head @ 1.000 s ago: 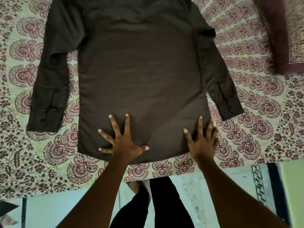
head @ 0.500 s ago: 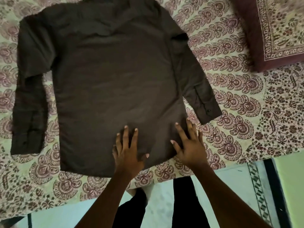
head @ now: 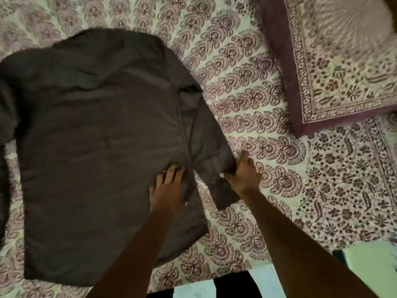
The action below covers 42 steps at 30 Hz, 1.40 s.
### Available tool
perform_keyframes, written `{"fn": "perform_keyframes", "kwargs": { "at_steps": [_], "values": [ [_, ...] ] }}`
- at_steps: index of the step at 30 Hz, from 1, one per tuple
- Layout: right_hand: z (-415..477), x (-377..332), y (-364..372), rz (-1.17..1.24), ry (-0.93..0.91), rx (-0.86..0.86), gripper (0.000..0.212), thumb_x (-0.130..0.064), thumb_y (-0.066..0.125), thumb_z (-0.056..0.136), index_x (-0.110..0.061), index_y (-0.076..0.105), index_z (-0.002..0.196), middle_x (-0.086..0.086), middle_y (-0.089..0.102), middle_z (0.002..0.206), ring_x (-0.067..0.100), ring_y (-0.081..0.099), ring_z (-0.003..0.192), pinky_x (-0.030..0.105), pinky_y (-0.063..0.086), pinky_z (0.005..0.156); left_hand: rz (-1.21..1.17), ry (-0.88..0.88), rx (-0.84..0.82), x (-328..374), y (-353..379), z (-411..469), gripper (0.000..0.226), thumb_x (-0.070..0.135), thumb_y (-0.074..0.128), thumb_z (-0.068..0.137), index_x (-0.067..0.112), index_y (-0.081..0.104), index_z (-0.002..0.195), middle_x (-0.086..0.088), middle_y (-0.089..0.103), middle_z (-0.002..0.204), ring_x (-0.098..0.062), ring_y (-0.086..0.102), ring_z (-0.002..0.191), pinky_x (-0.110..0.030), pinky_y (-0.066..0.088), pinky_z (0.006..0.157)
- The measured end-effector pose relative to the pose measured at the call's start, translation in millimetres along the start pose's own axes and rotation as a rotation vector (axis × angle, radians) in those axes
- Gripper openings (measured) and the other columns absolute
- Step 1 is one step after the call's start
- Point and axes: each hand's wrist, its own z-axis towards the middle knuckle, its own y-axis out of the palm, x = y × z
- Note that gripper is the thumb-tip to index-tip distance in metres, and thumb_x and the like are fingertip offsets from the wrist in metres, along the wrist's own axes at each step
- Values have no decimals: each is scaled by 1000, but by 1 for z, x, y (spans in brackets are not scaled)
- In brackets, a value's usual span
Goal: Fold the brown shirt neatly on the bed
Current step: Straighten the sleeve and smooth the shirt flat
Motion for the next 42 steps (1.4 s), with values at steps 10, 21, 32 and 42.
{"fn": "perform_keyframes", "kwargs": {
  "at_steps": [10,21,32,42],
  "values": [
    [36,-39,-153,47,-188,254,15,-11,58,102,-4,61,115,9,65,91,25,66,76,26,51,66,-258,-43,-182,11,-46,38,84,61,62,73,24,44,147,-7,51,151,-32,54,134,-45,48,107],
    [91,-89,-333,-249,-260,417,37,-46,76,88,-15,65,107,25,67,99,45,66,98,50,57,81,-685,78,113,126,-164,123,70,18,72,94,22,35,154,-17,50,147,-37,50,134,-50,47,107],
    [226,-101,-413,-612,-289,237,70,-81,72,66,-19,44,80,15,56,90,41,64,100,46,52,79,-276,28,240,184,-196,246,62,44,50,103,33,27,159,-6,16,170,-42,16,153,-70,22,116],
    [267,-62,-396,-728,-265,404,67,-52,83,77,-9,58,121,23,56,130,44,50,129,63,40,107,-164,-80,206,188,-152,287,73,53,51,100,42,13,161,2,-9,172,-38,-1,157,-69,16,117]
  ]
}}
